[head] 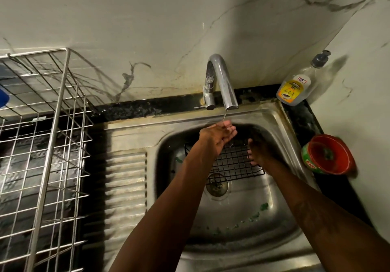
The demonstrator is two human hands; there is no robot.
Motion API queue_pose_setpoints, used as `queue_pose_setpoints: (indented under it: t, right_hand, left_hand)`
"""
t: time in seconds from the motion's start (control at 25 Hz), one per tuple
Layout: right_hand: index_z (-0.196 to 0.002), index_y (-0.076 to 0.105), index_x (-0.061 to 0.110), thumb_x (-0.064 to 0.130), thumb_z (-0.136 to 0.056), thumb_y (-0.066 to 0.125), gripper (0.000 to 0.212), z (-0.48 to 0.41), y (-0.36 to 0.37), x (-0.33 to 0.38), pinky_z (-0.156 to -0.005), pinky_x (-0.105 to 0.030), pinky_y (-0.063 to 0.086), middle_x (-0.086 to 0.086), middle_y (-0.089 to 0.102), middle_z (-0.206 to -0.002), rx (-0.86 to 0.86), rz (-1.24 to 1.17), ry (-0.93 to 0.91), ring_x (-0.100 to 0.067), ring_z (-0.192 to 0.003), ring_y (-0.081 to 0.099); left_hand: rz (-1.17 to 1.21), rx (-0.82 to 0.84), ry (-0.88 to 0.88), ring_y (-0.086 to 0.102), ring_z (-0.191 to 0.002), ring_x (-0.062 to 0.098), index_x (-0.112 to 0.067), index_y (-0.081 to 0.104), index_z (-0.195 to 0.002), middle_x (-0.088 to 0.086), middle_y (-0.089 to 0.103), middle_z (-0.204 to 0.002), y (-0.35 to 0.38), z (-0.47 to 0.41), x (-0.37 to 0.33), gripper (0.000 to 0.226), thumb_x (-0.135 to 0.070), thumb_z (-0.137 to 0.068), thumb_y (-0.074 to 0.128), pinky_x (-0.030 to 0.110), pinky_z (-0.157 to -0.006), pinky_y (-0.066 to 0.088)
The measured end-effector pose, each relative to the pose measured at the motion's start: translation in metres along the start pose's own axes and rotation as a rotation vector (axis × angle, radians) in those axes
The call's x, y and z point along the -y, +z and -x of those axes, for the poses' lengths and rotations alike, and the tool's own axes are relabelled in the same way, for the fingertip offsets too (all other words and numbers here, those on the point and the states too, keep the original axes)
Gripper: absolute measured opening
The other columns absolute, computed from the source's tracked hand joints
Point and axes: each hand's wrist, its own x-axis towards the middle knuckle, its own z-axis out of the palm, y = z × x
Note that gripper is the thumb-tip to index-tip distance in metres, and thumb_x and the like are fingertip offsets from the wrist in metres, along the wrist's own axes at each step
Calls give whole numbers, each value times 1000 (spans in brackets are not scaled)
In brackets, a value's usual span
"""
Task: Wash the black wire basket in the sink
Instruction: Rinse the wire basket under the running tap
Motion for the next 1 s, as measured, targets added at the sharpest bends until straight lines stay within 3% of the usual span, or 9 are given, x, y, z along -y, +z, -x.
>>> queue_pose_setpoints:
  t: [0.12, 0.2, 0.28, 0.32, 0.44, 0.56, 0.72, 0.88, 1.0]
  right_hand:
    - [-93, 60, 22, 58, -102, 35, 44, -22, 2, -11, -56, -31, 45, -9, 58, -78, 4, 61, 29, -23, -66, 54]
    - [-89, 64, 35, 69, -91, 35, 44, -70, 1, -46, -68, -38, 47, -7, 60, -85, 48, 93, 13, -23, -74, 56]
    - [-88, 65, 51, 70, -80, 36, 36, -83, -1, -60, -82, -43, 46, -5, 61, -100, 34, 181, -61, -22, -84, 56]
    - [-100, 66, 51, 61, -85, 38, 34, -83, -2, -62, -89, -45, 48, -5, 62, -109, 26, 201, -91, -24, -92, 59]
    - [-140, 56, 24, 35, -100, 42, 44, -20, -11, -19, -110, -46, 43, -11, 56, -143, -42, 269, -186, -32, -128, 53]
    - [-135, 59, 7, 26, -104, 44, 40, 16, -12, 17, -106, -42, 43, -24, 58, -138, -121, 307, -196, -39, -126, 55]
    - [-148, 46, 5, 16, -104, 49, 46, 44, -8, 39, -111, -34, 36, -20, 49, -150, -160, 308, -228, -36, -138, 45]
    - [-145, 53, 8, 12, -99, 56, 46, 58, 2, 41, -104, -27, 41, -17, 58, -141, -171, 235, -351, -30, -131, 54]
    - [-138, 58, 9, 14, -99, 59, 40, 72, 11, 51, -97, -26, 45, -16, 65, -132, -120, 204, -442, -26, -120, 62]
  left_hand:
    - [-5, -47, 11, 69, -109, 27, 5, 64, -122, 20, 68, -110, -5, -3, 6, 27, 13, -97, 55, 32, -91, 61]
    - [-24, -112, 32, 72, -96, 27, 7, 68, -108, 20, 71, -103, -10, -7, 11, 20, 15, -90, 64, 30, -74, 65]
    - [-49, -152, 32, 73, -92, 26, 6, 70, -106, 19, 73, -101, -15, -8, 14, 19, 12, -88, 68, 28, -69, 65]
    - [-54, -168, 28, 73, -93, 25, 5, 71, -108, 18, 73, -102, -17, -9, 14, 21, 10, -88, 70, 28, -69, 64]
    - [-114, -221, 10, 74, -94, 24, 1, 72, -109, 17, 75, -104, -22, -14, 15, 22, 5, -87, 74, 30, -69, 64]
    - [-162, -268, -13, 74, -86, 21, -1, 70, -107, 15, 75, -96, -23, -17, 16, 19, 3, -89, 73, 32, -66, 62]
    - [-91, -360, 37, 66, -57, 11, -1, 66, -100, 8, 69, -75, -26, -20, 4, 5, -4, -98, 63, 29, -67, 61]
    - [4, -492, 210, 73, -82, 16, -8, 69, -103, 10, 75, -95, -22, -21, -14, 10, -13, -97, 65, 34, -82, 64]
    - [-94, -438, 324, 60, -71, 12, -11, 67, -109, 1, 61, -83, -9, -20, -27, 16, -15, -99, 56, 29, -65, 55]
